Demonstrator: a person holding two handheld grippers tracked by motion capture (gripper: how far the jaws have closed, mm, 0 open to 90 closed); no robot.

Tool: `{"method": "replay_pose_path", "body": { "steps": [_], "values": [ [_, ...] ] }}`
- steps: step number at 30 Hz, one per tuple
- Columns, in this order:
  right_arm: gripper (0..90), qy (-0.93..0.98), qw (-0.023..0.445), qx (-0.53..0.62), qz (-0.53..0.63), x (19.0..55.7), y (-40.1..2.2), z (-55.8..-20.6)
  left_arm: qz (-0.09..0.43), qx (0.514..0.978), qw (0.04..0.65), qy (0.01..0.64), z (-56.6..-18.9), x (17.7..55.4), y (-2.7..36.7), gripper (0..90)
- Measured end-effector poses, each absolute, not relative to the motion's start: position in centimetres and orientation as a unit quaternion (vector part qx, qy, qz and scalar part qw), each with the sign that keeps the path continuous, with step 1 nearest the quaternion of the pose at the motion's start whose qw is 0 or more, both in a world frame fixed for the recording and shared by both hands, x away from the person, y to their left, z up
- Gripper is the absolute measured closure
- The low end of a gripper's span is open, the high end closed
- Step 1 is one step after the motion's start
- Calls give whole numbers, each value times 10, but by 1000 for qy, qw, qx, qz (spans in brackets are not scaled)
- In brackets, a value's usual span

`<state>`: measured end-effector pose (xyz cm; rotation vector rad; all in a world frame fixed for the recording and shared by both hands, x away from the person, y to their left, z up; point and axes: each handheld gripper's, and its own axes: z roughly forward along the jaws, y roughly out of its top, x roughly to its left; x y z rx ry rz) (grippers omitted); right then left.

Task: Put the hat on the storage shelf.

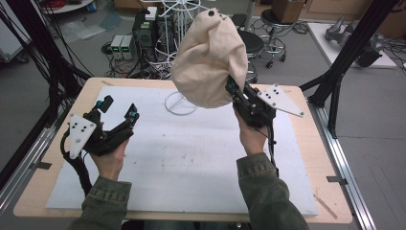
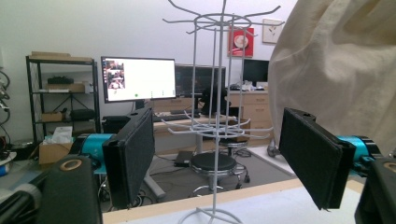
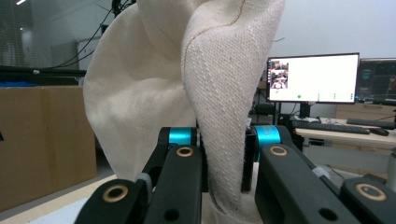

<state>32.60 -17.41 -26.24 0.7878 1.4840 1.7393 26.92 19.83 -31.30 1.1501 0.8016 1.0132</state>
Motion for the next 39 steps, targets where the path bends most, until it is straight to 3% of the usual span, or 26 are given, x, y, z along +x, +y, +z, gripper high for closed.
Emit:
{"method": "replay_pose_path", "body": {
  "steps": [18, 39],
  "values": [
    [850, 595, 347, 288, 665, 362, -144, -232, 439, 503, 651, 361, -315, 271, 204, 271],
    [829, 625, 303, 326, 642, 382, -141, -278, 433, 500, 653, 370, -320, 272, 206, 271]
  ]
}}
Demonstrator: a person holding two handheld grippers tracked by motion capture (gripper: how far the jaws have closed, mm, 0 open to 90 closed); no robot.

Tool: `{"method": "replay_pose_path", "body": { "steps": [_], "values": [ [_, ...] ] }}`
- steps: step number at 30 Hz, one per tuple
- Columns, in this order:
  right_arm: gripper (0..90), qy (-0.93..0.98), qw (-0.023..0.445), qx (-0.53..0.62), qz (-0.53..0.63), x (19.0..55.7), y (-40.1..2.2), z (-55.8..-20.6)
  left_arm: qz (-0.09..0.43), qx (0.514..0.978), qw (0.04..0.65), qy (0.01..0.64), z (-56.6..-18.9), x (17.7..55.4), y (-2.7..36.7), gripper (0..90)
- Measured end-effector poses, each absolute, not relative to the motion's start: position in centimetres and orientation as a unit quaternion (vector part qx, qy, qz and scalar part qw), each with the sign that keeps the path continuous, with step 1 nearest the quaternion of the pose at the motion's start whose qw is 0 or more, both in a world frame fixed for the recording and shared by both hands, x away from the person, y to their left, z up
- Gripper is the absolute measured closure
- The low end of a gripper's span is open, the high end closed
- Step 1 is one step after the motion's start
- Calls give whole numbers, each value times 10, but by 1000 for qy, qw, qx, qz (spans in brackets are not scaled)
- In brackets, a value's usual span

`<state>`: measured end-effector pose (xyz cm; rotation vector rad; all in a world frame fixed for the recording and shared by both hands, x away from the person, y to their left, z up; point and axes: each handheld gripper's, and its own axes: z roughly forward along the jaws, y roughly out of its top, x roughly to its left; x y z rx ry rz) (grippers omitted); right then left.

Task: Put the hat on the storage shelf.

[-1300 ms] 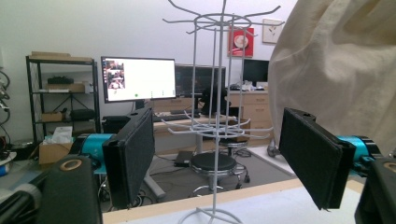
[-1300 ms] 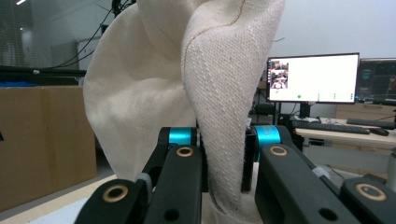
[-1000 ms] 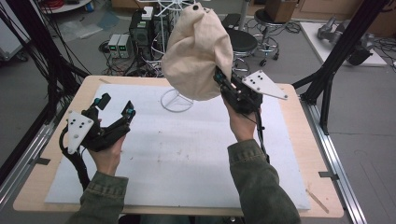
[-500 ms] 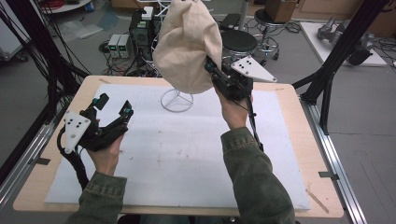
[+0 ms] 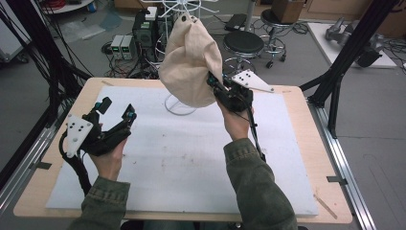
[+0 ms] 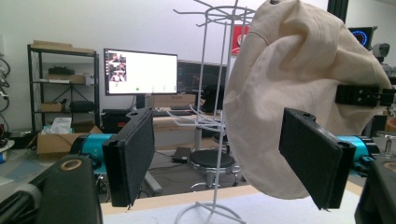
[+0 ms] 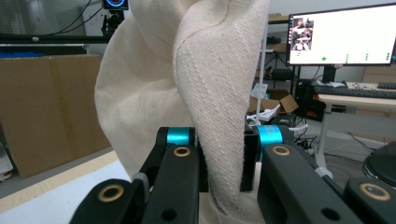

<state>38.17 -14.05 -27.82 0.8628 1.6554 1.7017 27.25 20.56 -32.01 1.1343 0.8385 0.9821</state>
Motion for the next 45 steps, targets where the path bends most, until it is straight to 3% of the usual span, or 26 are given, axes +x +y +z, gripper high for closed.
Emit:
{"method": "replay_pose_path", "body": {
  "steps": [3, 6, 9, 13, 20, 38, 45],
  "values": [
    [816, 626, 300, 330, 640, 383, -142, -279, 432, 498, 654, 371, -320, 273, 206, 271],
    [726, 625, 296, 339, 638, 385, -144, -280, 430, 497, 656, 372, -321, 273, 204, 271],
    [708, 619, 293, 343, 643, 386, -146, -279, 431, 498, 655, 369, -321, 273, 203, 271],
    [535, 612, 304, 349, 641, 385, -148, -278, 433, 497, 654, 371, -321, 273, 203, 271],
    [327, 602, 323, 382, 623, 381, -154, -277, 437, 494, 652, 375, -320, 272, 207, 270],
    [127, 579, 352, 396, 619, 361, -185, -274, 439, 488, 648, 387, -322, 273, 213, 267],
    [120, 569, 360, 394, 626, 350, -199, -270, 441, 488, 645, 389, -323, 273, 214, 265]
  ]
}}
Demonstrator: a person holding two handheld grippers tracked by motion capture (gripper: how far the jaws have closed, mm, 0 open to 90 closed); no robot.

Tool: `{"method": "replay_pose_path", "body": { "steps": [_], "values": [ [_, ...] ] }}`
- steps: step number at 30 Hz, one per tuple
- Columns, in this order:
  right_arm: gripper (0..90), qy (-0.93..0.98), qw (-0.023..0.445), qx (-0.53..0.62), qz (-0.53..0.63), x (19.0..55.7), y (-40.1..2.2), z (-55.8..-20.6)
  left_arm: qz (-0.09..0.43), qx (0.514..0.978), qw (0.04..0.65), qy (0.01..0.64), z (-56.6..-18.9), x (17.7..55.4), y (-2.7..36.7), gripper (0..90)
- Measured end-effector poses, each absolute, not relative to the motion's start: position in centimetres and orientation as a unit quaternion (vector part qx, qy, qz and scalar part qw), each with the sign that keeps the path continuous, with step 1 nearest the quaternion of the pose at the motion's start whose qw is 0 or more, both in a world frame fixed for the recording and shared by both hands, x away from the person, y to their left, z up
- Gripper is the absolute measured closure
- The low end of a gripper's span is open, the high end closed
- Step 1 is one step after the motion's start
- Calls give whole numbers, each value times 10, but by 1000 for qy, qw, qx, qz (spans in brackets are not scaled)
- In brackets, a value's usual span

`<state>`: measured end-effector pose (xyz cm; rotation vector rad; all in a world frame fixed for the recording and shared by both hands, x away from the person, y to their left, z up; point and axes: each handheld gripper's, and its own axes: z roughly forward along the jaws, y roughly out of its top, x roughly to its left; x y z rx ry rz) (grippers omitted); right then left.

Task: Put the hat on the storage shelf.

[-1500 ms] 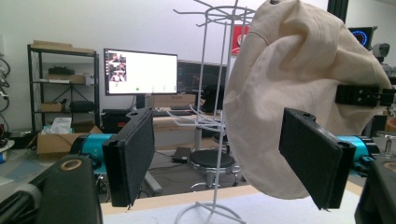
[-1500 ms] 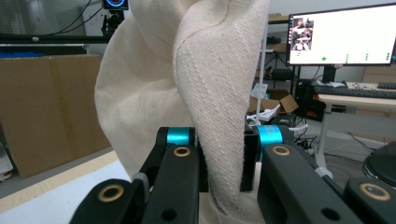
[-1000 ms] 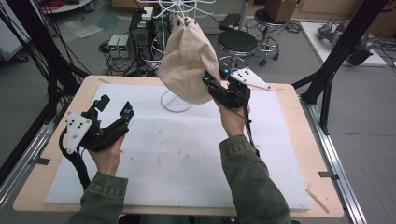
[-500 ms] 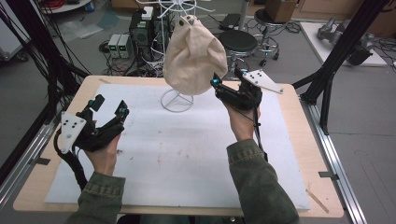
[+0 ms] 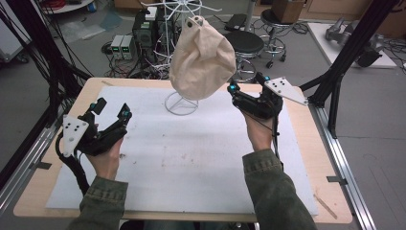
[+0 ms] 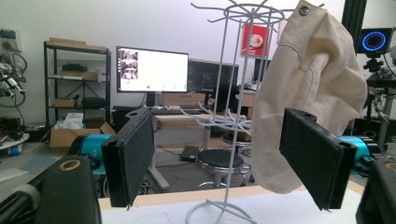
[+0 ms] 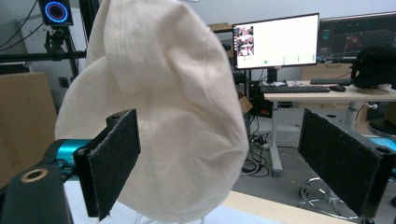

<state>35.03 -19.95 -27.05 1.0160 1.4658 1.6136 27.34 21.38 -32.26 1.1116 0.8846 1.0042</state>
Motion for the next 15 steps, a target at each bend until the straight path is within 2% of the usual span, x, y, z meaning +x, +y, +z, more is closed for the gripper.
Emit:
{"method": "replay_pose_path", "body": {
  "steps": [15],
  "values": [
    [120, 554, 387, 426, 601, 312, -249, -278, 451, 487, 636, 394, -324, 270, 223, 263]
  ]
}}
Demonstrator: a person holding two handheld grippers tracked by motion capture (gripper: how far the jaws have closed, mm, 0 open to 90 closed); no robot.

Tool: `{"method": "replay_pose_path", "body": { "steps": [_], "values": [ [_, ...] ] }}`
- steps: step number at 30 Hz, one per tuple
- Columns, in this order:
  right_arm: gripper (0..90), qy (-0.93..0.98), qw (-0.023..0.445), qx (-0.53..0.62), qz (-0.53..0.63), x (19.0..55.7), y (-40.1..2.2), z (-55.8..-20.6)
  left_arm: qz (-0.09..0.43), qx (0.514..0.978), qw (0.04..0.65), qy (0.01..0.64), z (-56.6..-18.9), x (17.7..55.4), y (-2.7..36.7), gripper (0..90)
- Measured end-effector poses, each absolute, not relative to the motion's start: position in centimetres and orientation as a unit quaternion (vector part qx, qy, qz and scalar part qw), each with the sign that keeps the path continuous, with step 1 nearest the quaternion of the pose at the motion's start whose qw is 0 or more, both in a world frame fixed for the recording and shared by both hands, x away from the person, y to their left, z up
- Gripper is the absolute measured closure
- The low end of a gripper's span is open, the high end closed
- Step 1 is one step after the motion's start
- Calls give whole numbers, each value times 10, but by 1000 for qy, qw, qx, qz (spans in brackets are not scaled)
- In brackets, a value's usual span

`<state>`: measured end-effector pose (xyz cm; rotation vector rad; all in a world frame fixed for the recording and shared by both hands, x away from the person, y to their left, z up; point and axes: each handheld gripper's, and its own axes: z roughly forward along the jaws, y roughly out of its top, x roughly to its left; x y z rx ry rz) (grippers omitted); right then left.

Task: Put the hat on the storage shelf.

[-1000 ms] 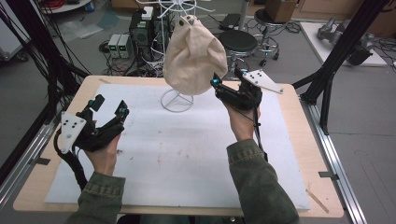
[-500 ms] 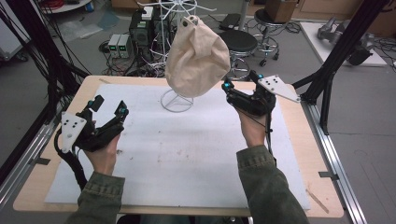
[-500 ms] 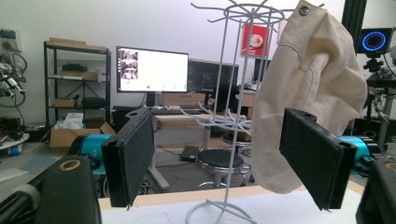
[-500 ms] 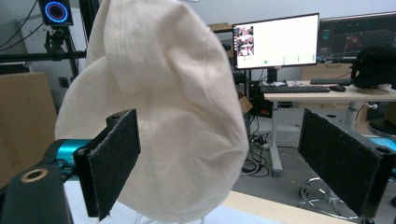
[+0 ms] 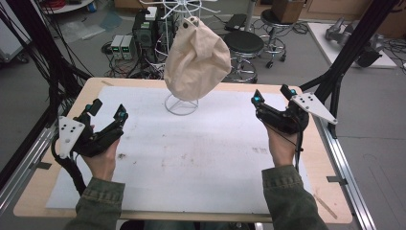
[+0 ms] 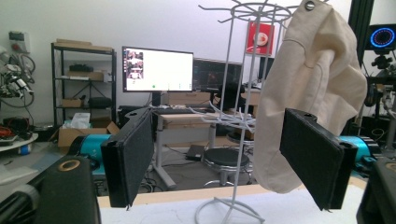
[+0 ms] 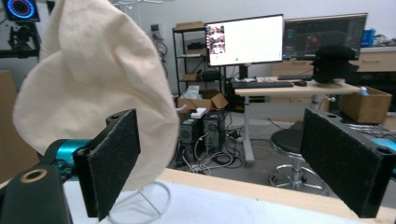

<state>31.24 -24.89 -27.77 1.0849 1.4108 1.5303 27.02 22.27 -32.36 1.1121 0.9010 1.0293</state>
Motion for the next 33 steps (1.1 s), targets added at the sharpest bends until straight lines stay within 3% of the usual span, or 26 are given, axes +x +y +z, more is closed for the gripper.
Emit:
{"method": "replay_pose_path", "body": {
  "steps": [33],
  "values": [
    [110, 560, 410, 471, 545, 261, -295, -345, 478, 484, 600, 421, -356, 255, 268, 250]
  ]
}}
